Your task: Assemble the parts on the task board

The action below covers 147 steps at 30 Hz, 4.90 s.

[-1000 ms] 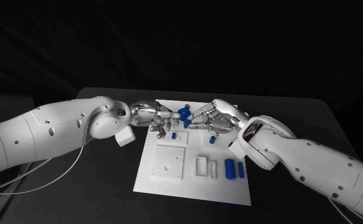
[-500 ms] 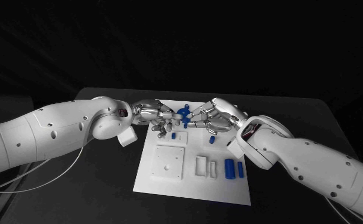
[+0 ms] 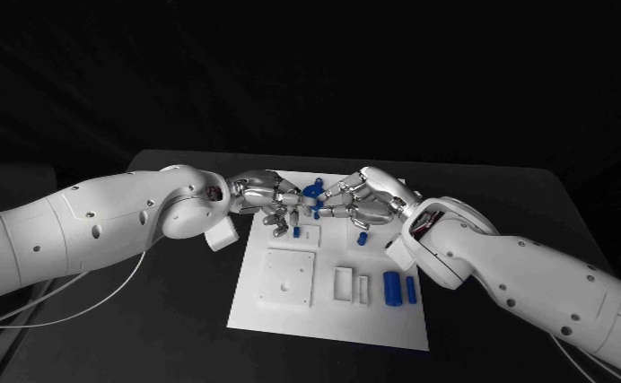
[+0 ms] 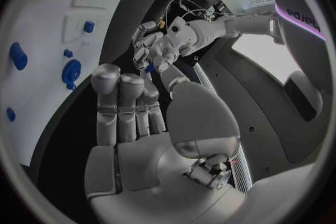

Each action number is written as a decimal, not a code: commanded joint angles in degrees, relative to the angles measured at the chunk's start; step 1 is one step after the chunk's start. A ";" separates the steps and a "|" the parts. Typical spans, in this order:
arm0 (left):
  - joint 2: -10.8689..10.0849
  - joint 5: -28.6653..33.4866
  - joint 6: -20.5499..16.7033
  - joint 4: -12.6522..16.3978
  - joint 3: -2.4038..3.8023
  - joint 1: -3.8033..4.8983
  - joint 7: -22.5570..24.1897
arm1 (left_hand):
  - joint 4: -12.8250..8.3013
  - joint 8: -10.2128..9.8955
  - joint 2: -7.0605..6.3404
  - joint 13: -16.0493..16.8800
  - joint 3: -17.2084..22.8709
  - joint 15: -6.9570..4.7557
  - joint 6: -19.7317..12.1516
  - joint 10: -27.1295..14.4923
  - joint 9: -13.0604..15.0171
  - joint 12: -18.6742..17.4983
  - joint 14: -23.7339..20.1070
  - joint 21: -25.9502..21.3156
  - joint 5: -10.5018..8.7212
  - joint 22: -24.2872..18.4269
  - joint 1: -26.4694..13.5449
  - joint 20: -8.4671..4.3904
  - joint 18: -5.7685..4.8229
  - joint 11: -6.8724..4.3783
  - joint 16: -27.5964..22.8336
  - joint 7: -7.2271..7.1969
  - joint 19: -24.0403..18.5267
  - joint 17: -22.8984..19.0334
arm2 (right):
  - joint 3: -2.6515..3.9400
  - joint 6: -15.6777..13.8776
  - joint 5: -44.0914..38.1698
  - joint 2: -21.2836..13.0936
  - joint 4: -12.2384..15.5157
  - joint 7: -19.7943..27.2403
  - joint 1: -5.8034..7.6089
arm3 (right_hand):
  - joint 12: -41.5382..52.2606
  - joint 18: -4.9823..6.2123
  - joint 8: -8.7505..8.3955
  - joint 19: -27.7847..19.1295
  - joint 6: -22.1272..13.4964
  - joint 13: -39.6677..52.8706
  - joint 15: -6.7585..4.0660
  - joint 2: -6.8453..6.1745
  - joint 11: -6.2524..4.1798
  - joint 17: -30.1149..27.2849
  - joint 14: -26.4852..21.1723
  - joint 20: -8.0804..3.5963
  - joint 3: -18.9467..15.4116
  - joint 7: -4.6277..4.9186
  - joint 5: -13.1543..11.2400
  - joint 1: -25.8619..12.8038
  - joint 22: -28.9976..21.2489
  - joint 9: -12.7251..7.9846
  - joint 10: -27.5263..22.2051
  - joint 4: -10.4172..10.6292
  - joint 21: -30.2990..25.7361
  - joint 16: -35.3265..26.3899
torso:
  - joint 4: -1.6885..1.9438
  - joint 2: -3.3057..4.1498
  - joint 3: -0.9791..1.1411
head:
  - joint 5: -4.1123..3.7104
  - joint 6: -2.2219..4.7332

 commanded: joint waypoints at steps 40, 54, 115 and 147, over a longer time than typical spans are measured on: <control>0.80 2.80 1.92 -0.36 0.06 0.06 1.70 | -6.01 0.25 5.50 -0.60 6.52 -0.27 -0.52 0.57 -0.42 -1.02 -0.76 -0.14 1.99 1.07 2.26 0.09 0.01 -0.11 0.05 -0.26 -0.26 -0.23 | -0.01 0.10 -2.00 0.65 -0.13 -0.64 -0.02 | 0.04 -0.44 0.18 3.15 0.86 -0.06 -0.30 -0.37 -0.43 0.26 0.16 -0.38 0.49 -0.25 0.06 0.05 4.34 0.96 0.07 -0.09 0.37 -0.27 | 0.02 0.01 0.02 | -0.21 -0.03; 0.87 4.09 0.44 0.20 0.06 0.06 2.70 | -10.80 1.65 6.68 -1.41 11.34 -0.52 -0.44 2.83 0.85 -2.04 -0.50 0.43 8.44 1.23 6.26 -0.17 0.07 -0.46 0.52 -0.05 -0.49 0.27 | -0.01 -0.58 -3.05 1.00 -0.22 -1.20 -0.02 | 0.09 -0.43 0.17 3.15 0.92 -0.03 -0.32 -0.43 -0.46 0.40 0.22 -0.40 0.50 -0.27 0.01 0.10 4.32 0.98 0.11 -0.07 0.36 -0.25 | 0.04 -0.01 0.04 | -0.03 0.11; 5.38 -35.23 -12.83 0.00 -3.60 6.69 -37.26 | -19.32 -6.46 2.45 0.10 17.37 -3.04 10.10 13.77 10.56 -6.15 7.88 7.46 28.12 1.08 0.87 -2.71 0.35 -3.26 0.80 -2.00 1.71 10.53 | 12.41 -13.15 3.50 -1.36 -10.27 -0.03 3.97 | -4.45 2.00 0.15 2.83 -10.10 -6.98 1.43 -1.87 1.80 -3.14 -1.89 1.53 -21.06 2.72 4.90 1.02 2.04 -0.77 -4.80 5.87 -7.62 -3.03 | 0.20 -0.07 0.31 | 1.63 -0.74; 7.87 -41.10 -19.59 0.69 -5.37 3.16 -36.65 | -19.28 -7.14 2.23 0.18 17.36 -3.04 10.59 14.32 10.92 -6.80 8.28 7.35 28.53 1.02 0.75 -2.66 0.45 -3.29 0.21 -2.08 1.81 10.87 | 12.59 -12.65 3.72 -0.32 -10.07 -0.68 4.11 | -4.23 1.95 0.12 2.83 -9.88 -7.02 1.38 -1.79 1.73 -3.04 -1.78 1.48 -20.31 2.66 5.37 0.69 2.10 -0.78 -4.64 5.48 -7.14 -2.88 | 0.22 -0.15 0.38 | 1.47 -1.98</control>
